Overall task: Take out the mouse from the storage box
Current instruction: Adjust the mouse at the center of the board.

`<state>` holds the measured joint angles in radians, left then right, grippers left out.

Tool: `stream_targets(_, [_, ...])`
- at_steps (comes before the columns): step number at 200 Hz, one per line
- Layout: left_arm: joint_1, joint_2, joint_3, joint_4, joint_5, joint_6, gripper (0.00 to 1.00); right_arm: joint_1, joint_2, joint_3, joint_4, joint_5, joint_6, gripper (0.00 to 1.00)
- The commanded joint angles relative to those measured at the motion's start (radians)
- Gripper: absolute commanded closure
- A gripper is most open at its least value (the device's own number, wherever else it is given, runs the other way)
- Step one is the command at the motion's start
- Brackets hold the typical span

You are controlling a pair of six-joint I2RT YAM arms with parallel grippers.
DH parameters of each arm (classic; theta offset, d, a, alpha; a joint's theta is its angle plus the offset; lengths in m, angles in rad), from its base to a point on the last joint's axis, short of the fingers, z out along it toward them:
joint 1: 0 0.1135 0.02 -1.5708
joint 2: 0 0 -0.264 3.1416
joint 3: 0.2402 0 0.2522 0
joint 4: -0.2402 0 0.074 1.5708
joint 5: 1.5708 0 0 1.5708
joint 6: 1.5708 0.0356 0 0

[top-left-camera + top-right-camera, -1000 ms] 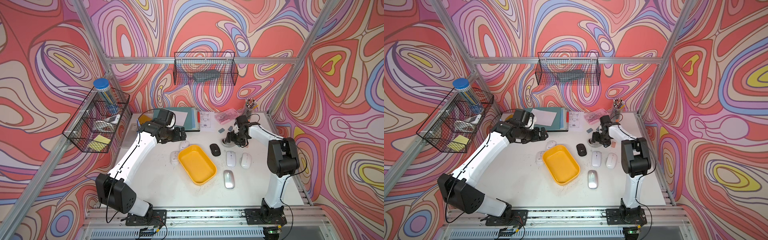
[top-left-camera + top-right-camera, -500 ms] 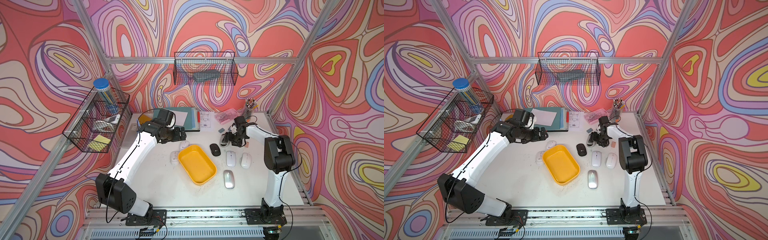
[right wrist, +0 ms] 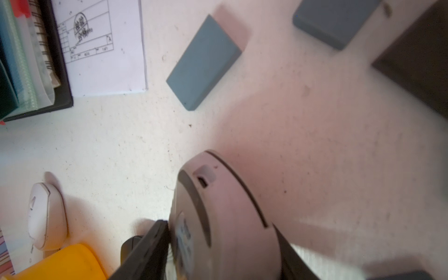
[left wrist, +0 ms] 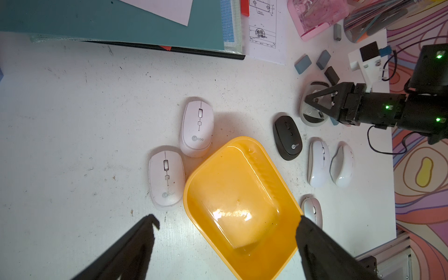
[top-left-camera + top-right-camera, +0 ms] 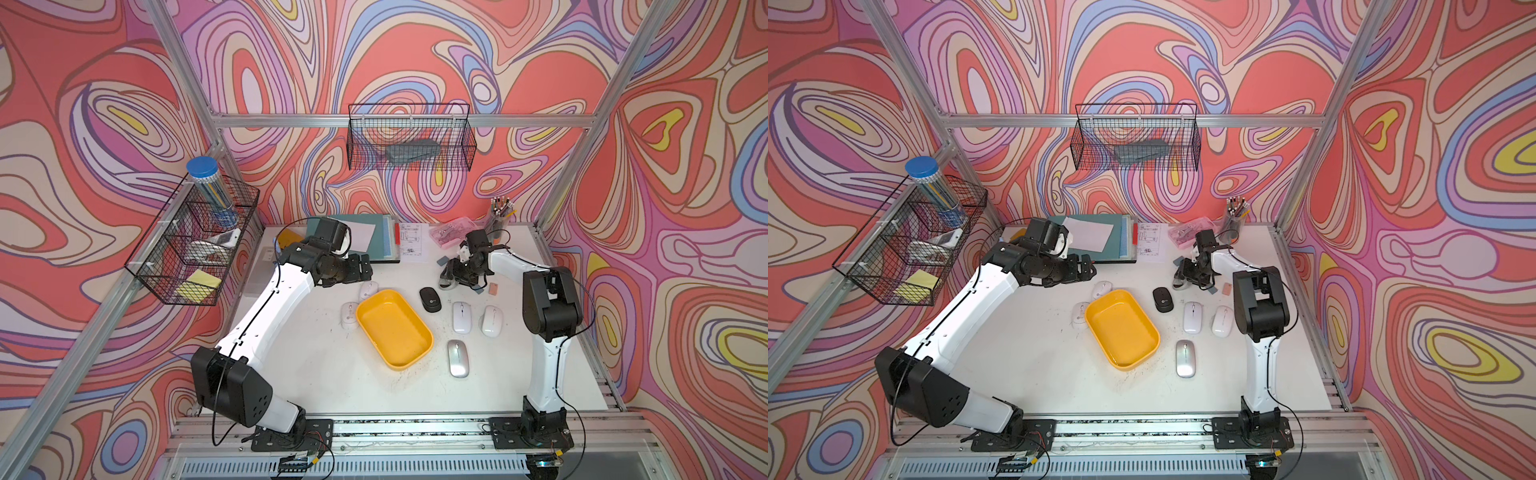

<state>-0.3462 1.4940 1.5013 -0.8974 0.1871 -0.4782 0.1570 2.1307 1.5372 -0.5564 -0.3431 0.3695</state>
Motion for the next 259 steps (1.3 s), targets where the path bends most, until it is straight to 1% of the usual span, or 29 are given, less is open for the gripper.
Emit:
stream_targets(1, [0.007, -0.012, -0.005, 0.004, -0.012, 0.013, 0.05, 0.0, -0.001, -0.041, 0.043, 0.034, 0.018, 0.5])
stream_targets(33, [0.007, -0.013, -0.006, 0.002, -0.013, 0.013, 0.05, -0.001, -0.064, -0.076, 0.06, 0.079, 0.021, 0.6])
stream_targets(59, [0.006, -0.012, -0.004, 0.002, -0.013, 0.013, 0.05, 0.016, -0.125, -0.073, 0.013, 0.191, 0.001, 0.62])
stream_targets(82, [0.006, -0.016, -0.005, 0.004, -0.007, 0.012, 0.05, 0.073, -0.128, 0.013, -0.132, 0.394, -0.059, 0.62])
stream_targets(94, [0.007, -0.017, -0.006, 0.005, -0.005, 0.011, 0.05, 0.12, -0.093, 0.081, -0.226, 0.506, -0.097, 0.61])
stream_targets(108, [0.007, -0.018, -0.006, 0.005, -0.005, 0.011, 0.05, 0.183, -0.013, 0.17, -0.345, 0.639, -0.128, 0.61])
stream_targets(129, [0.007, -0.02, -0.006, 0.005, -0.004, 0.01, 0.05, 0.257, 0.103, 0.254, -0.471, 0.843, -0.119, 0.6])
stream_targets(148, [0.006, -0.02, -0.007, 0.005, -0.006, 0.012, 0.05, 0.283, 0.164, 0.282, -0.529, 0.944, -0.097, 0.6])
stream_targets(153, [0.006, -0.021, -0.007, 0.005, -0.005, 0.012, 0.05, 0.29, 0.179, 0.293, -0.551, 0.995, -0.087, 0.6])
stream_targets(161, [0.006, -0.019, -0.007, 0.004, -0.002, 0.011, 0.05, 0.294, 0.201, 0.314, -0.589, 1.043, -0.077, 0.6])
stream_targets(173, [0.006, -0.019, -0.007, 0.005, 0.001, 0.01, 0.05, 0.298, 0.219, 0.332, -0.62, 1.077, -0.067, 0.6])
stream_targets(193, [0.006, -0.021, -0.007, 0.007, 0.002, 0.011, 0.05, 0.298, 0.219, 0.328, -0.613, 1.089, -0.077, 0.6])
stream_targets(209, [0.006, -0.022, -0.009, 0.006, 0.0, 0.01, 0.05, 0.298, 0.252, 0.357, -0.637, 1.087, -0.083, 0.56])
stream_targets(229, [0.006, -0.018, -0.007, 0.006, 0.003, 0.01, 0.05, 0.299, 0.308, 0.412, -0.67, 1.078, -0.076, 0.45])
stream_targets(251, [0.007, -0.017, -0.007, 0.005, 0.001, 0.01, 0.05, 0.3, 0.315, 0.431, -0.641, 1.036, -0.077, 0.34])
stream_targets(259, [0.007, -0.017, -0.008, 0.005, 0.0, 0.01, 0.05, 0.302, 0.307, 0.432, -0.628, 1.012, -0.082, 0.32])
